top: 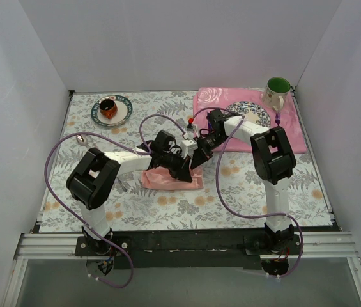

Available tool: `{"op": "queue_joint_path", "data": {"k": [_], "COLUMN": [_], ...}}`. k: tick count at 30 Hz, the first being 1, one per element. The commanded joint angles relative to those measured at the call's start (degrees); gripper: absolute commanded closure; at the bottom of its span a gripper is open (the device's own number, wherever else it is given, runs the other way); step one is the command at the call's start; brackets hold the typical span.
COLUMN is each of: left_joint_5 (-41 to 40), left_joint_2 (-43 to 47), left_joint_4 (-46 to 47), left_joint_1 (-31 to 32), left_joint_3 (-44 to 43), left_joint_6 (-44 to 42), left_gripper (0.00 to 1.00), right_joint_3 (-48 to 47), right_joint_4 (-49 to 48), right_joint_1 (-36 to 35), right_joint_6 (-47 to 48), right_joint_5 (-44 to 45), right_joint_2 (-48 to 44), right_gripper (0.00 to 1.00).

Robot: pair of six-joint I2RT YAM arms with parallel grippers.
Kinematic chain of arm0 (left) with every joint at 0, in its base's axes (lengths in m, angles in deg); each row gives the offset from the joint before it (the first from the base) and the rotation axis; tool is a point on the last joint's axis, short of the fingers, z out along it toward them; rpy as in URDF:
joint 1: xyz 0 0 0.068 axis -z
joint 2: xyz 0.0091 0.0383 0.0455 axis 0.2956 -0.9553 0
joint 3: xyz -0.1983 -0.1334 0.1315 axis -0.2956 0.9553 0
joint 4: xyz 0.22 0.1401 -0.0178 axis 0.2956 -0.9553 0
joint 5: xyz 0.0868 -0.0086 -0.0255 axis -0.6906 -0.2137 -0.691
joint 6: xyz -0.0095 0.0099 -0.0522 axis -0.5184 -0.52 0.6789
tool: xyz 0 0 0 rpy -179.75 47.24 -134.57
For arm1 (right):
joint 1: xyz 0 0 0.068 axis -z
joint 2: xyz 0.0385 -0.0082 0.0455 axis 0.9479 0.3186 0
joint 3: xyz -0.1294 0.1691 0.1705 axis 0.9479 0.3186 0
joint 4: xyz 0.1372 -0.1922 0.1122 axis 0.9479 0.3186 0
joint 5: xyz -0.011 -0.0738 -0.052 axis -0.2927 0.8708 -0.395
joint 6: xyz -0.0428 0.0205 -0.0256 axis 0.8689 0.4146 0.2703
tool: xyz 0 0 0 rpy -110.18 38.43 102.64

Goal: Fold the napkin into a case and place the utensils inside
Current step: Stuff the top corner of the smaller-rectangle-folded napkin into the folded napkin.

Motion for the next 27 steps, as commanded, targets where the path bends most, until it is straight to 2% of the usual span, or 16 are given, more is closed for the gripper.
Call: {"op": "queue_joint_path", "data": {"k": [1,4,13,20,27], "left_joint_5": [-0.3,-0.2,-0.4,-0.6,0.1], "left_joint_2": [2.7,3.4,3.8,5.1,5.6], "left_joint_4": [0.4,0.4,1.6,0.2,-1.2], "left_joint_1": [0.2,0.2,0.2,0.3,-0.7], "left_joint_3": [1.3,2.5,2.7,1.9,3.5], "left_joint_6": [-0.5,-0.4,-0.2,1.3,7.3], "left_gripper": [1.00,1.00,1.00,1.00,1.00], "right_joint_3": [0.5,0.8,2.4,3.4,5.3], "right_joint_4": [-6.1,-6.3,0.7,-2.0,-2.9], "right_joint_1": [-1.4,-1.5,-1.3,-1.9,-1.9], "right_joint_6": [-6.4,-6.7,1.9,1.2,2.3], "right_joint_5": [5.6,7.6,6.1,9.4,13.3], "right_joint_2": [-1.6,-0.9,-2.4,0.5,1.5], "right_gripper": [0.83,0.87,0.90,0.94,0.98]}}
